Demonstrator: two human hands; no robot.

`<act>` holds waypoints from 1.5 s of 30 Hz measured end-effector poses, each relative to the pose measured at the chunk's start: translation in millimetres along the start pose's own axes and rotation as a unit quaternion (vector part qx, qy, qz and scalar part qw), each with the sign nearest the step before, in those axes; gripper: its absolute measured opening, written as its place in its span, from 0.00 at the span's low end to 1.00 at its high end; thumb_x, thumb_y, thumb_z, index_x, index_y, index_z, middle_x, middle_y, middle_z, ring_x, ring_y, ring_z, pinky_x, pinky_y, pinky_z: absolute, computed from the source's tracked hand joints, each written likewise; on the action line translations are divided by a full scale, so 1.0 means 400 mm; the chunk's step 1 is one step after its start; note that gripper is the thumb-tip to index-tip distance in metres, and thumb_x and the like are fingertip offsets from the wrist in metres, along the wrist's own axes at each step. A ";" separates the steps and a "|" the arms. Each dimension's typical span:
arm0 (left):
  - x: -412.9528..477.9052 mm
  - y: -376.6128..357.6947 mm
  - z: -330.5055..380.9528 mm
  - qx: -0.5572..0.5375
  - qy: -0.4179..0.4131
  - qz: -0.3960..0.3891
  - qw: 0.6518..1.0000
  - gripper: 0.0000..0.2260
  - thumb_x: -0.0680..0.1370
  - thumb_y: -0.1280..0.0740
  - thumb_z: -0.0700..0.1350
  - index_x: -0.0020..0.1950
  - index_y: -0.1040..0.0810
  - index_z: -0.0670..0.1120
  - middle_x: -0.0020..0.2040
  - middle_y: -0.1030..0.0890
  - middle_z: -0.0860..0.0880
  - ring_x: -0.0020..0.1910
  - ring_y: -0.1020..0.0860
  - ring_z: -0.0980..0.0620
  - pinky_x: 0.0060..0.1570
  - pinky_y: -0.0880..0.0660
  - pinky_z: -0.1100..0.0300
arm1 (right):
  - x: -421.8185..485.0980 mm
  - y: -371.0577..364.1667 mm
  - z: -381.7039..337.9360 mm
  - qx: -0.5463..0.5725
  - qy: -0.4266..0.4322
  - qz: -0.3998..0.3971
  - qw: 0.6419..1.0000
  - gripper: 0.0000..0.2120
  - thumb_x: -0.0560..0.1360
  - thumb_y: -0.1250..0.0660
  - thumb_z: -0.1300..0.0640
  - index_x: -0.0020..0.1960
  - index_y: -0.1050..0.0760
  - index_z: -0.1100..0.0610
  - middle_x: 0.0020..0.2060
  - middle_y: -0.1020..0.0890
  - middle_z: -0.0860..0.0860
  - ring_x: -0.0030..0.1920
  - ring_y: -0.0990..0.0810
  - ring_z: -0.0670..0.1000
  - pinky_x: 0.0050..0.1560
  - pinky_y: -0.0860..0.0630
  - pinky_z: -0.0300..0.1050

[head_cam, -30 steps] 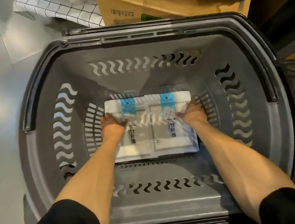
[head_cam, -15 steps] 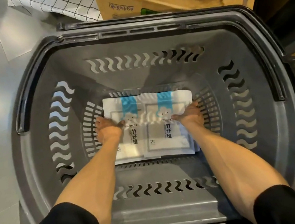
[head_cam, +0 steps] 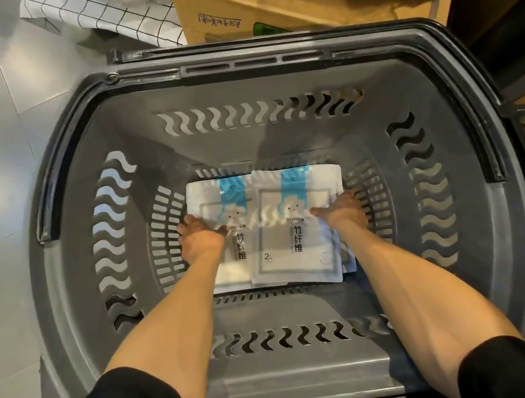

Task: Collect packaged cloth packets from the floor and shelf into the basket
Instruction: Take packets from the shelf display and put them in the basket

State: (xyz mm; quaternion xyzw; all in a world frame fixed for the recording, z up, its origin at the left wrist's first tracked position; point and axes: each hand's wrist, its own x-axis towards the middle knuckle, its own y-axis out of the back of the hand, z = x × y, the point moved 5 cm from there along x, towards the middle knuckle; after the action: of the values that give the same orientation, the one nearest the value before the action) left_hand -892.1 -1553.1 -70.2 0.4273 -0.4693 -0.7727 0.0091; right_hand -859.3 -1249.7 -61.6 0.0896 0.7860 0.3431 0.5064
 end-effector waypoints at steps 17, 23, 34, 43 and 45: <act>-0.076 0.053 0.017 -0.324 -0.014 -0.073 0.943 0.12 0.74 0.24 0.43 0.53 0.24 0.49 0.52 0.18 0.45 0.52 0.19 0.44 0.57 0.21 0.46 | -0.075 0.057 -0.019 0.195 0.022 -0.089 0.976 0.39 0.65 0.19 0.46 0.69 0.27 0.61 0.59 0.21 0.51 0.61 0.21 0.56 0.62 0.24 0.48; -0.287 0.315 0.025 -0.400 -0.052 -0.153 0.902 0.10 0.79 0.30 0.38 0.60 0.21 0.46 0.50 0.15 0.48 0.47 0.15 0.49 0.44 0.18 0.54 | -0.352 0.240 -0.081 0.230 0.063 -0.134 0.962 0.14 0.74 0.25 0.60 0.59 0.22 0.57 0.51 0.15 0.51 0.47 0.16 0.50 0.44 0.20 0.43; -0.814 0.844 0.116 -0.384 -0.067 -0.227 0.893 0.06 0.78 0.29 0.39 0.55 0.21 0.43 0.49 0.14 0.42 0.48 0.15 0.41 0.43 0.17 0.47 | -1.013 0.714 -0.129 0.279 0.085 -0.127 0.948 0.08 0.78 0.30 0.54 0.56 0.20 0.53 0.49 0.14 0.49 0.45 0.14 0.46 0.37 0.20 0.38; -1.225 1.037 0.343 -0.354 -0.131 -0.245 0.893 0.05 0.79 0.29 0.41 0.54 0.21 0.45 0.45 0.13 0.45 0.42 0.14 0.46 0.37 0.17 0.51 | -1.319 1.129 -0.035 0.314 0.092 -0.070 0.942 0.09 0.76 0.28 0.52 0.54 0.19 0.53 0.45 0.13 0.47 0.42 0.14 0.45 0.37 0.22 0.38; -1.302 1.040 0.393 -0.357 -0.147 -0.259 0.885 0.06 0.79 0.29 0.41 0.55 0.21 0.44 0.48 0.13 0.43 0.45 0.14 0.44 0.41 0.17 0.48 | -1.356 1.212 -0.003 0.318 0.111 -0.062 0.940 0.09 0.76 0.28 0.51 0.54 0.19 0.52 0.46 0.13 0.46 0.43 0.14 0.45 0.40 0.21 0.40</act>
State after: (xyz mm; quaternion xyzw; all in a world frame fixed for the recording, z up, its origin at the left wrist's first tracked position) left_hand -827.6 -1456.9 605.0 0.3829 -0.0303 -0.9169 -0.1083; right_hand -705.1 -1152.4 642.6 0.1585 0.9094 0.0516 0.3812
